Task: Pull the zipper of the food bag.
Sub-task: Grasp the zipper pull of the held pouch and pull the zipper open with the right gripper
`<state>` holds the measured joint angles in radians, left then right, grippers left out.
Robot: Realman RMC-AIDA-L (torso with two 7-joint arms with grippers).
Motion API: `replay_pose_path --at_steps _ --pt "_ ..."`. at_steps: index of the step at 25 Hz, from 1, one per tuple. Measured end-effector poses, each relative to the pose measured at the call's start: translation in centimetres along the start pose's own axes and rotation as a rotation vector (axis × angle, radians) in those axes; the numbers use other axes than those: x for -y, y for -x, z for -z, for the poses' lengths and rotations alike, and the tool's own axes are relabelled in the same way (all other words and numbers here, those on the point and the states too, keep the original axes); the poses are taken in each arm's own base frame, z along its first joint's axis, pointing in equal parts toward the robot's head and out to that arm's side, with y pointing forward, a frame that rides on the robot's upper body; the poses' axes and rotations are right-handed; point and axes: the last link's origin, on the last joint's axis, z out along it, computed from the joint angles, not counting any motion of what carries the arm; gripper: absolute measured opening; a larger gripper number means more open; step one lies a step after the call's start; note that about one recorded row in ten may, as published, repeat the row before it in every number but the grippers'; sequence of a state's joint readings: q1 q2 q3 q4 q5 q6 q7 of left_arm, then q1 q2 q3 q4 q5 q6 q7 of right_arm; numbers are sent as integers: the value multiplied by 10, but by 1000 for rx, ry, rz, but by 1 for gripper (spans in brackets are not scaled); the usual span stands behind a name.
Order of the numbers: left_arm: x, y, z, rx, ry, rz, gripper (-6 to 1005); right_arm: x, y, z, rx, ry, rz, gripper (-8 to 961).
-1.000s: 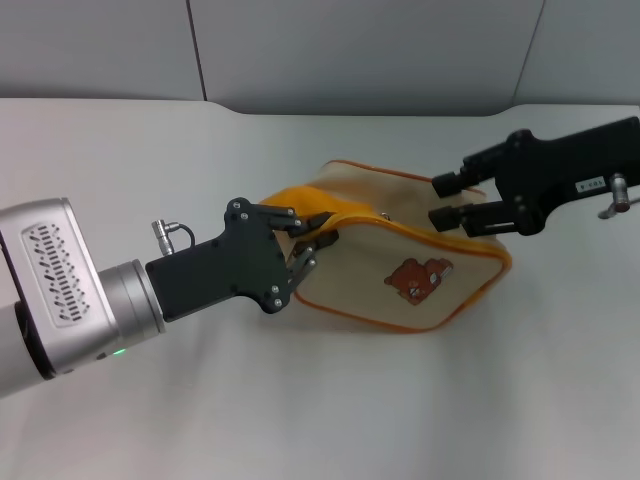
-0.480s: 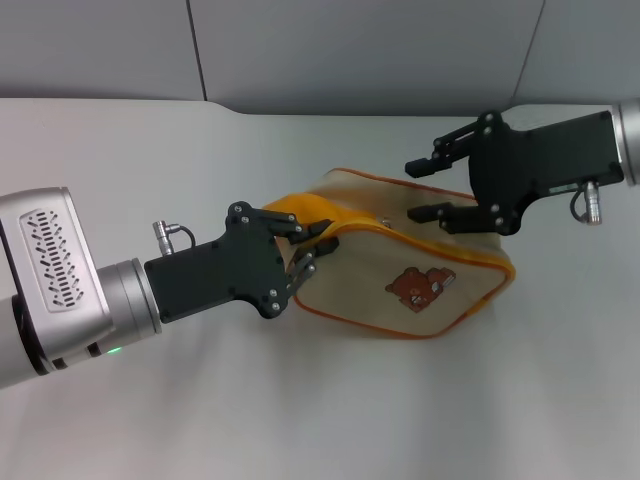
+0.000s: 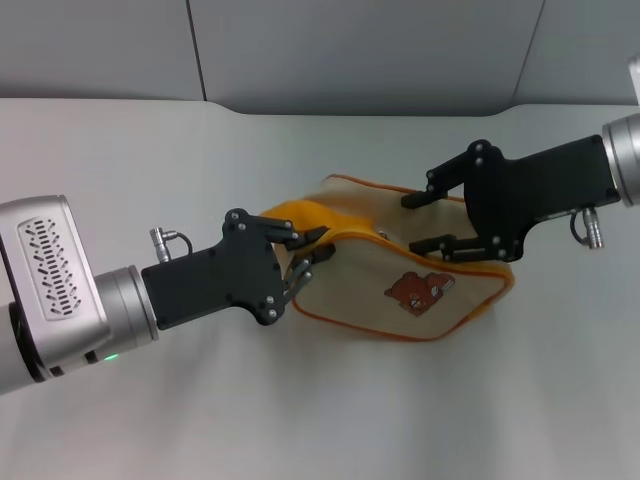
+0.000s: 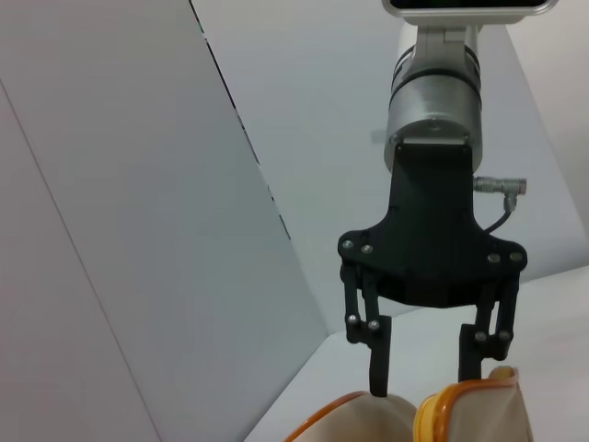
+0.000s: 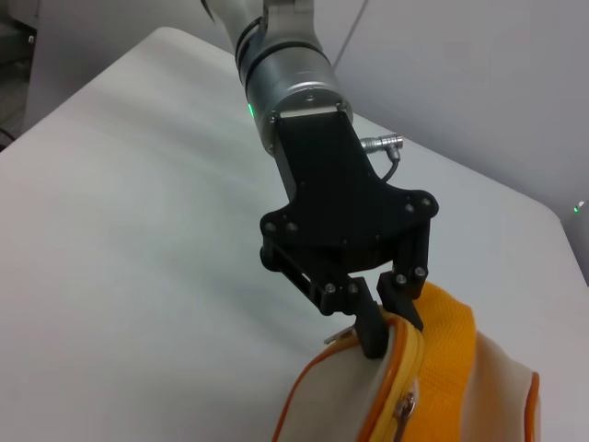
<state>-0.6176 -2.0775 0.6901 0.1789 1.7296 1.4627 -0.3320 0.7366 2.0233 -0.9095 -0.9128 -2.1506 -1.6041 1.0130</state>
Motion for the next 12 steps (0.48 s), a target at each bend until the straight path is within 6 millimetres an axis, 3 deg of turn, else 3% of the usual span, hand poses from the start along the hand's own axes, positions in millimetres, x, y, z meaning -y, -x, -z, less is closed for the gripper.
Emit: replay_pose_path --at_steps 12 --pt "-1 0 0 1 6 -3 100 12 4 -15 1 48 -57 399"
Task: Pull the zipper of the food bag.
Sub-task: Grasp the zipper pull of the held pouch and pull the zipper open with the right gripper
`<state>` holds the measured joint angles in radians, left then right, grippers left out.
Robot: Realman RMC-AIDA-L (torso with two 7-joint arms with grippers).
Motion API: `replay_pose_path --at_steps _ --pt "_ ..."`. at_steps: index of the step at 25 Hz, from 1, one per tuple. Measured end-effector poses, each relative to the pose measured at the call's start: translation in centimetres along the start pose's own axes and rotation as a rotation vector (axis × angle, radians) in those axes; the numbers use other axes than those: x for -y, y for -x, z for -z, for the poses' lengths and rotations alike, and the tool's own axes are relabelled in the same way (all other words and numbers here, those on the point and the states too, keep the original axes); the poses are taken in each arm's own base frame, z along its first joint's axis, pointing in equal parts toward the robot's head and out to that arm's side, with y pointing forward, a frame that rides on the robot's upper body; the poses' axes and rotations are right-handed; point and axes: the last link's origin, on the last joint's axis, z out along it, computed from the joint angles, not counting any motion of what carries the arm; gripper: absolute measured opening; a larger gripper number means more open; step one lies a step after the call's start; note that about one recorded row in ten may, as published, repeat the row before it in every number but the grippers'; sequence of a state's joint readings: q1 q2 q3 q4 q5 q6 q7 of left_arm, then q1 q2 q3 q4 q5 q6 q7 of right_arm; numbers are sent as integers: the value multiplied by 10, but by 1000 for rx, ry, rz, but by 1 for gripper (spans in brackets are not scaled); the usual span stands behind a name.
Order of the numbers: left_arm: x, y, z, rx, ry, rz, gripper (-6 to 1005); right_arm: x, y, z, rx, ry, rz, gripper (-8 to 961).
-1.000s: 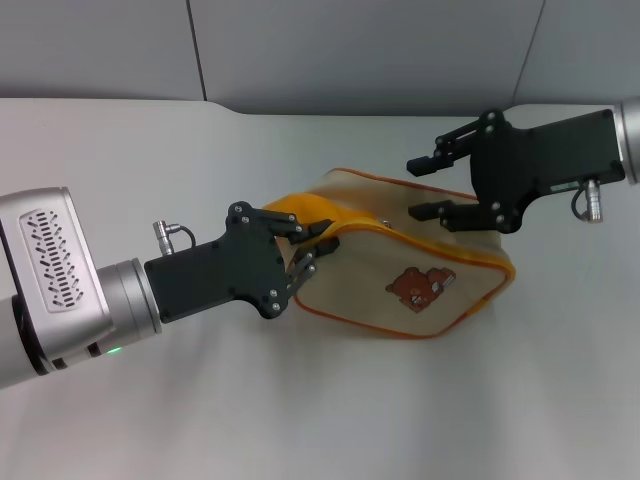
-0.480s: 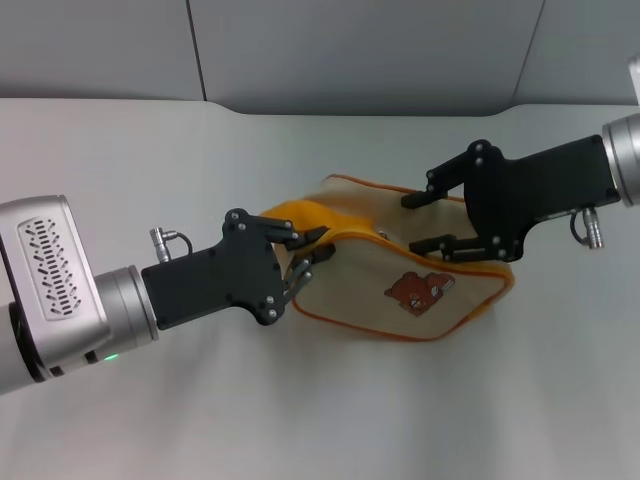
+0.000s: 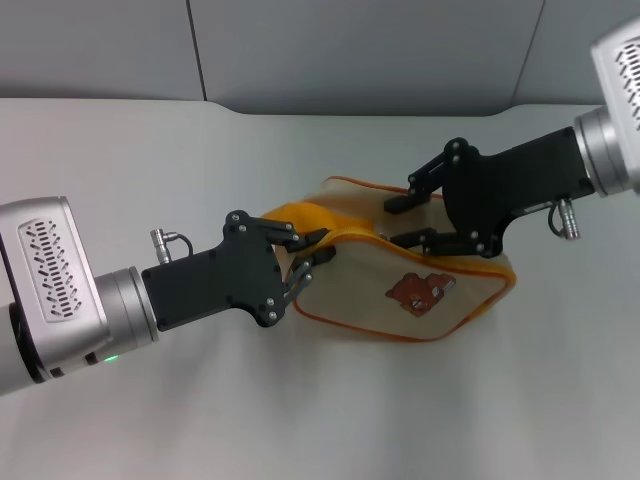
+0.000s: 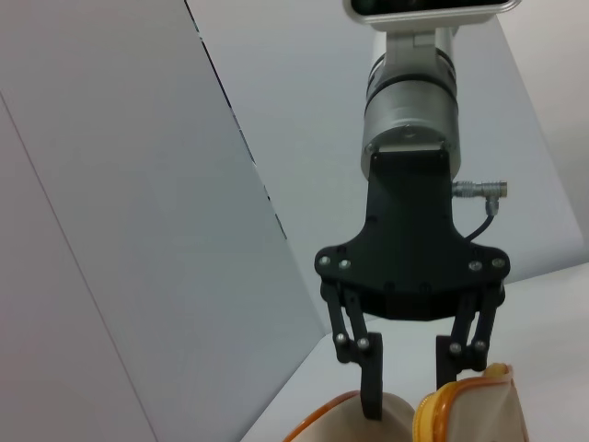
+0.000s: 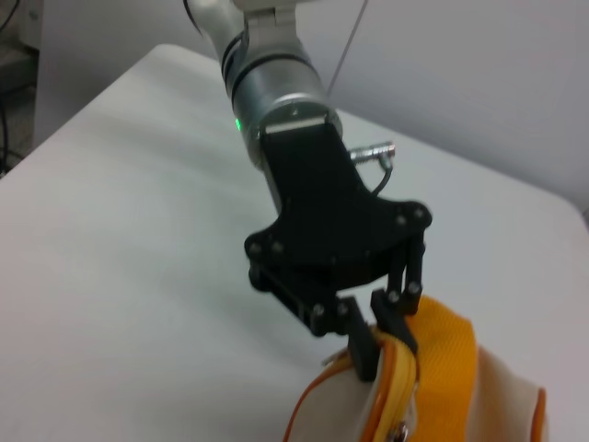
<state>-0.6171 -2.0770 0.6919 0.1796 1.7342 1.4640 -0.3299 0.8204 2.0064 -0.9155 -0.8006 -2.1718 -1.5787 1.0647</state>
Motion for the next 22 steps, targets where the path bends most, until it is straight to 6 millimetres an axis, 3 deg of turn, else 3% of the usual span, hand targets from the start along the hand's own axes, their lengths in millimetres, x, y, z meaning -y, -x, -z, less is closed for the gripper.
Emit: replay_pose_path --at_steps 4,22 --pt "0 0 0 3 1 -1 100 -1 2 -5 -28 50 7 315" --pt "1 -1 0 -3 -8 4 97 -4 14 -22 6 56 47 314"
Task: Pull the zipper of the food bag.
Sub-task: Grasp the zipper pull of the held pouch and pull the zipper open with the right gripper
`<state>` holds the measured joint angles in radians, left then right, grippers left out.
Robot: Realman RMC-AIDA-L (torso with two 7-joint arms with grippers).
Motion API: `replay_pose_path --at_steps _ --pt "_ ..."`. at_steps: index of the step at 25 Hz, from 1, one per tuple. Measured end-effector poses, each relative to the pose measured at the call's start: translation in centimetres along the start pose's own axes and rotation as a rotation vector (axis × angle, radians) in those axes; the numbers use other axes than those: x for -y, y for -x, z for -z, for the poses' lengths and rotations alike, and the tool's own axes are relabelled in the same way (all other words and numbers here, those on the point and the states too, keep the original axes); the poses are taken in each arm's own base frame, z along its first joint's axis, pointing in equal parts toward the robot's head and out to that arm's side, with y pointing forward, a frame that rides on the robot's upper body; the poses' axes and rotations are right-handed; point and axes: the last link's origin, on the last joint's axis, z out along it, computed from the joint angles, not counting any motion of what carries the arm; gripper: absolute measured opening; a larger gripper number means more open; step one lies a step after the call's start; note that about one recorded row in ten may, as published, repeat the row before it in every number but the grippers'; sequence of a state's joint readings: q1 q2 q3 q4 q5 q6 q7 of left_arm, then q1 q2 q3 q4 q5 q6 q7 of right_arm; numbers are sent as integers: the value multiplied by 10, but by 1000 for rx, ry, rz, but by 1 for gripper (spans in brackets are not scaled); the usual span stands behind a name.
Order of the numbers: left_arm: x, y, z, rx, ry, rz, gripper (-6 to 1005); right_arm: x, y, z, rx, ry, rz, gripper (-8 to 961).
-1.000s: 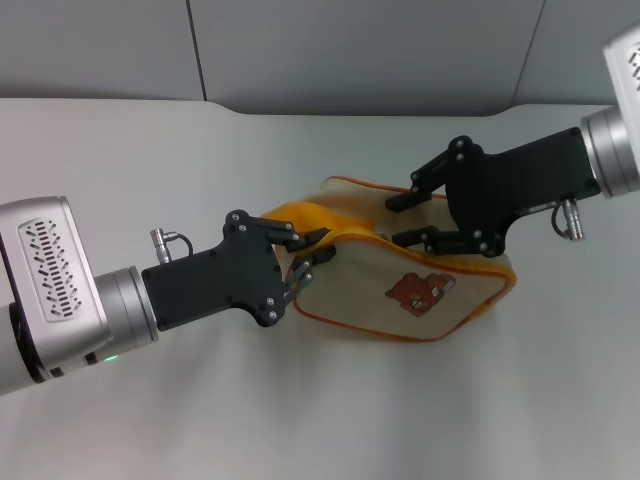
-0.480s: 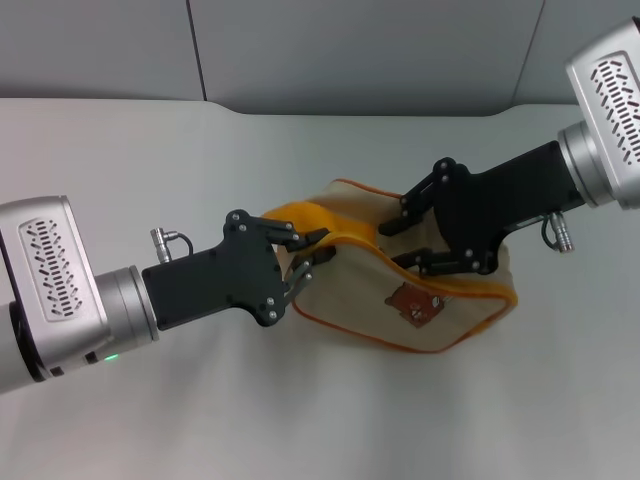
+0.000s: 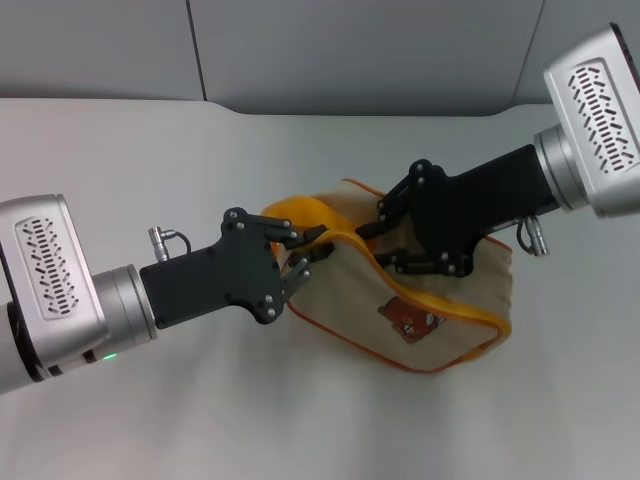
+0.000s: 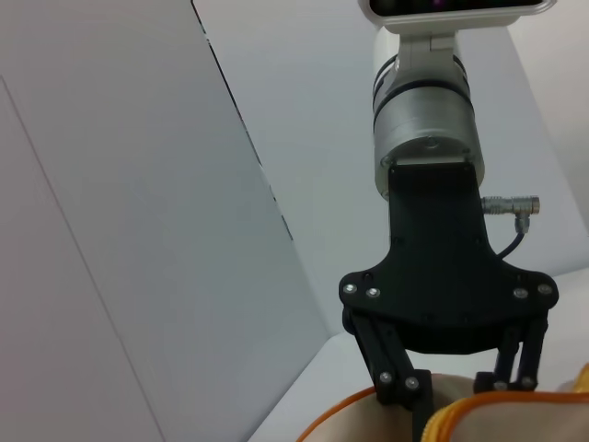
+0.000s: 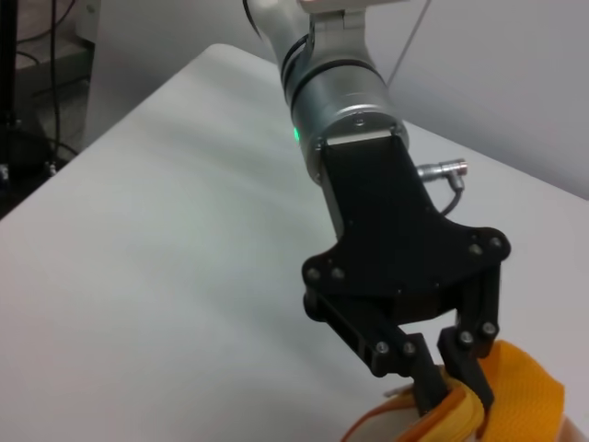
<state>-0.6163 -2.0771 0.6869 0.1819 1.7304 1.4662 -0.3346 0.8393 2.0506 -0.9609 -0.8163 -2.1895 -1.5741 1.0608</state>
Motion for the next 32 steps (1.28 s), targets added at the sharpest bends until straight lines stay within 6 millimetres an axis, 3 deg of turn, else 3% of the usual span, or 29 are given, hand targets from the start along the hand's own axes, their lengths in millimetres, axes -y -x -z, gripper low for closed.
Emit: replay_pose_path --at_steps 2,7,13,18,32 --pt "0 0 0 -1 -4 1 97 0 -1 0 -4 -9 -7 314" --pt "-1 1 2 0 -7 6 97 -2 -3 0 1 -10 -19 201" --pt "-1 1 2 -2 -12 11 97 -6 -5 -4 7 11 3 11" --pt "-1 2 3 -1 -30 22 97 -6 -7 1 -1 8 6 -2" --pt "7 13 23 30 -202 89 98 -22 -26 42 -58 94 -121 8"
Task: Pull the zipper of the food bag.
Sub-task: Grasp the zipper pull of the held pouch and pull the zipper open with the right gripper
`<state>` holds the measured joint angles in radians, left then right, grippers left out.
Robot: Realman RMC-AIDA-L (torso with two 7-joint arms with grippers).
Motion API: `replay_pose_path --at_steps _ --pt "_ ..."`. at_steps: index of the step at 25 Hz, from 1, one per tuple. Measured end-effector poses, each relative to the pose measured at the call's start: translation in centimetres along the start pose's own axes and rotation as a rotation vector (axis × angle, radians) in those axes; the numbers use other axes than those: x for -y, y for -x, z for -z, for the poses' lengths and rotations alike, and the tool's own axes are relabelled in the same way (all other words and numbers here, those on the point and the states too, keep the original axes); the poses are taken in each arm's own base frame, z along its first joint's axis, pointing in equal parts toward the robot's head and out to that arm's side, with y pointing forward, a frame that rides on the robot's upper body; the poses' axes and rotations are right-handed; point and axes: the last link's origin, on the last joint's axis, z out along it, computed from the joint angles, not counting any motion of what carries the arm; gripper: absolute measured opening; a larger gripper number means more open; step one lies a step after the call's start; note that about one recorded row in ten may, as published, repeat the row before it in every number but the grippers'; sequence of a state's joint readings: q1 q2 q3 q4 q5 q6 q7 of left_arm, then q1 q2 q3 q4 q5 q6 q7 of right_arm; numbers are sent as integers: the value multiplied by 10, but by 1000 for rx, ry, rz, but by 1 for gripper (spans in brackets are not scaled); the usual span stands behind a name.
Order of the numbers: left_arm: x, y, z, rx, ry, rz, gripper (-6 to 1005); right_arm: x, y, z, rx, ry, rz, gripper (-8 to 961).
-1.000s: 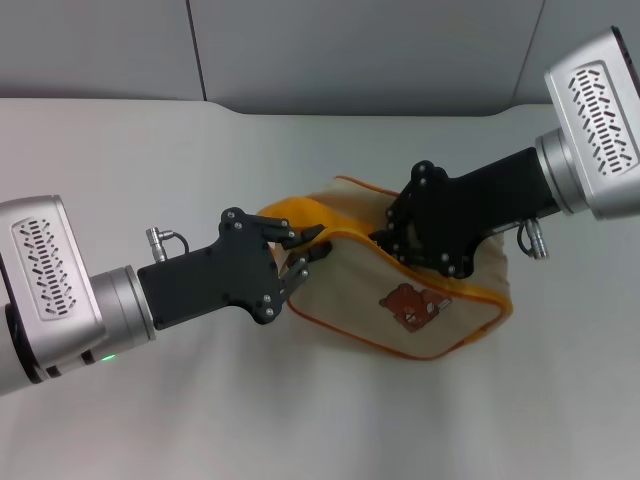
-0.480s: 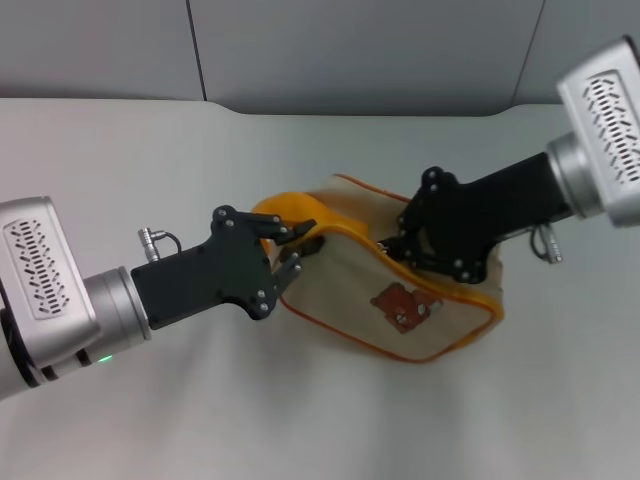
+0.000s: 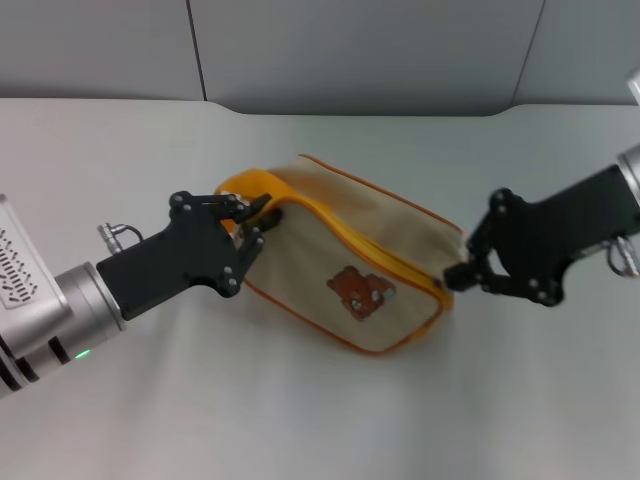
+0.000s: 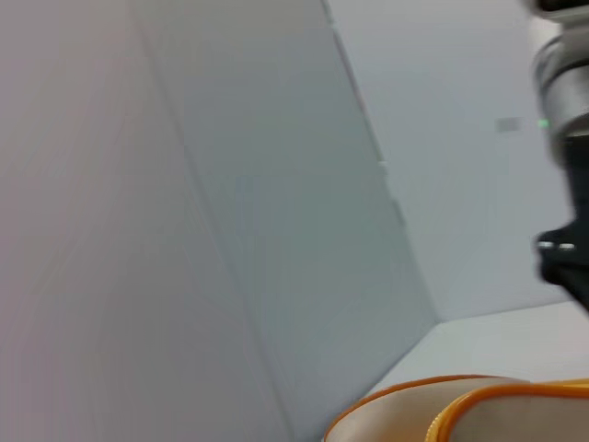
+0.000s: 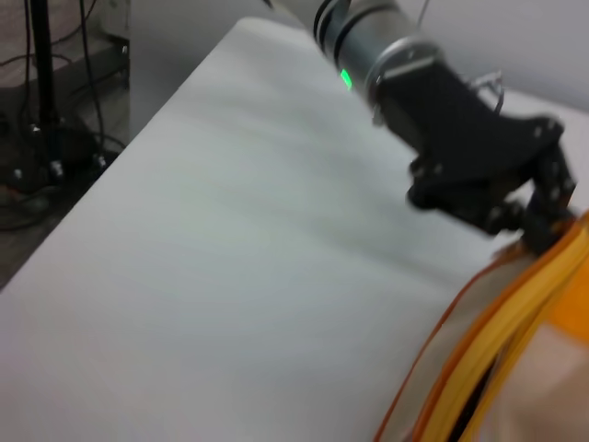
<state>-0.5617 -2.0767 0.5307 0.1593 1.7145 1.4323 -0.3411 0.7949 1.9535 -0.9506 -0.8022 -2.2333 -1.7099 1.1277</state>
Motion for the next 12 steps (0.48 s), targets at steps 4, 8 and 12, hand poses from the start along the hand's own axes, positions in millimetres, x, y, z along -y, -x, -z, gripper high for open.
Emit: replay_pose_path --at_steps 4,8,12 --pt "0 3 2 16 -14 17 98 -7 -9 9 -8 -1 -48 11" --pt "-4 5 3 18 -15 46 98 -3 -13 20 29 -75 -161 14" --pt "-9 8 9 22 -23 129 98 2 -20 25 95 -146 -338 17"
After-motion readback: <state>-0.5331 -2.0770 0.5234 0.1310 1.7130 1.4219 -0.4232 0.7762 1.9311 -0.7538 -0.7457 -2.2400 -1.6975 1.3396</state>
